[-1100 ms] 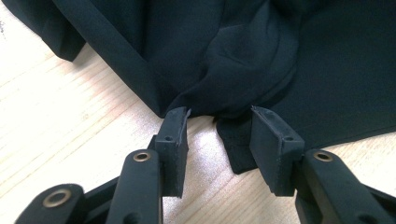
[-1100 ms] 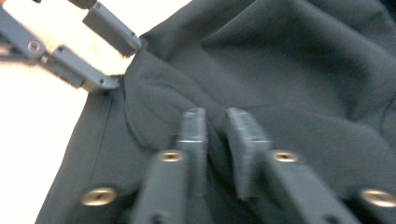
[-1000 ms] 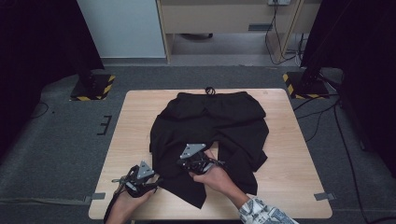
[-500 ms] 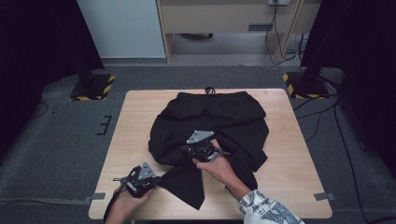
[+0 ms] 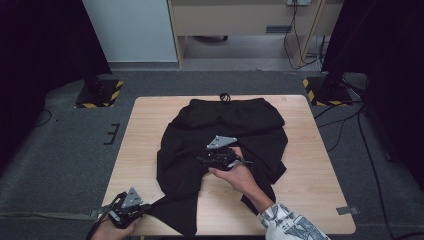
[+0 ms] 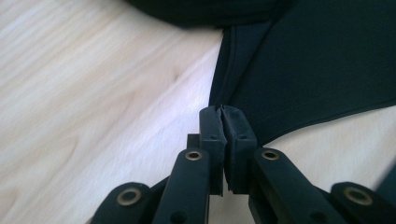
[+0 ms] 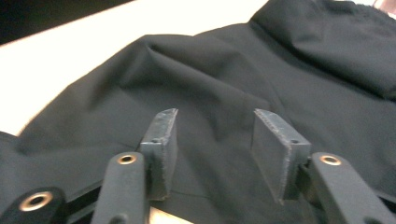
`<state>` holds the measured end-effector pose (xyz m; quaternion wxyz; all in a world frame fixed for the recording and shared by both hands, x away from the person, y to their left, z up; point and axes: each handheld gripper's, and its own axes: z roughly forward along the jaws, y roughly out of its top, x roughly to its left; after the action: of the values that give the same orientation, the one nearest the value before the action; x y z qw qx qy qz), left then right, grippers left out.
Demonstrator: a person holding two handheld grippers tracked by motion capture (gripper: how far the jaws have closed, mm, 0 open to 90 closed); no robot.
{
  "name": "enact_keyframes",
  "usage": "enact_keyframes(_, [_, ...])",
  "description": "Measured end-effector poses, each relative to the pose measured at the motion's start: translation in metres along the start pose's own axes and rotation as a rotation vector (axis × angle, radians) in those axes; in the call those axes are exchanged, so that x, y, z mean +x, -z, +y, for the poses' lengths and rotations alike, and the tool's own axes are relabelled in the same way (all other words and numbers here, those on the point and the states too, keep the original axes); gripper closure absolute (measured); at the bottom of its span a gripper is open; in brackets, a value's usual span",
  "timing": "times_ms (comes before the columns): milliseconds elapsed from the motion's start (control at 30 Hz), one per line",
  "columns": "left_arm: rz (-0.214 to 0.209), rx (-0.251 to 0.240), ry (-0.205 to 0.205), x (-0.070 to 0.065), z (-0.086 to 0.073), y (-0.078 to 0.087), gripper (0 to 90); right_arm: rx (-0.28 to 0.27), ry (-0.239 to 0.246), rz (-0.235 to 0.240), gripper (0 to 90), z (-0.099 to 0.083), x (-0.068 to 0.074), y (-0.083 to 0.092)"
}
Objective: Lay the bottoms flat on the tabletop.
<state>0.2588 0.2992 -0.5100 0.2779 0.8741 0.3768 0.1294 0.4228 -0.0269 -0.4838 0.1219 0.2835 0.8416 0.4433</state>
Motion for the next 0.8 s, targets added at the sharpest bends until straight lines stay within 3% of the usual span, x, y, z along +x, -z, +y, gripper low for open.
enact_keyframes(33, [0.005, -0.019, 0.01, 0.003, -0.002, 0.001, 81.1, 0.016, 0.006, -0.01, 53.0, -0.002, -0.001, -0.002])
enact_keyframes(100, [0.035, -0.079, 0.054, 0.01, 0.001, 0.003, 60.0, 0.048, 0.004, -0.012, 53.7, -0.008, -0.002, -0.007])
enact_keyframes(267, [0.106, -0.165, 0.121, 0.03, 0.032, 0.0, 44.0, 0.087, 0.017, 0.012, 54.8, -0.019, 0.007, -0.016])
enact_keyframes(433, [0.176, -0.209, 0.148, 0.042, 0.066, -0.021, 40.3, 0.143, 0.039, 0.033, 60.5, -0.029, 0.017, -0.026])
enact_keyframes(500, [0.168, -0.203, 0.156, 0.046, 0.074, -0.032, 40.0, 0.161, 0.047, 0.053, 64.4, -0.033, 0.022, -0.027])
enact_keyframes(567, [0.179, -0.188, 0.152, 0.05, 0.079, -0.041, 39.8, 0.156, 0.048, 0.068, 66.3, -0.038, 0.029, -0.026])
enact_keyframes(633, [0.2, -0.173, 0.133, 0.053, 0.082, -0.048, 39.7, 0.154, 0.029, 0.104, 68.2, -0.04, 0.034, -0.023])
enact_keyframes(733, [0.221, -0.174, 0.135, 0.061, 0.085, -0.053, 38.2, 0.156, 0.038, 0.16, 68.3, -0.045, 0.047, -0.018])
enact_keyframes(800, [0.207, -0.181, 0.151, 0.065, 0.084, -0.055, 38.1, 0.164, 0.051, 0.191, 66.6, -0.046, 0.053, -0.014])
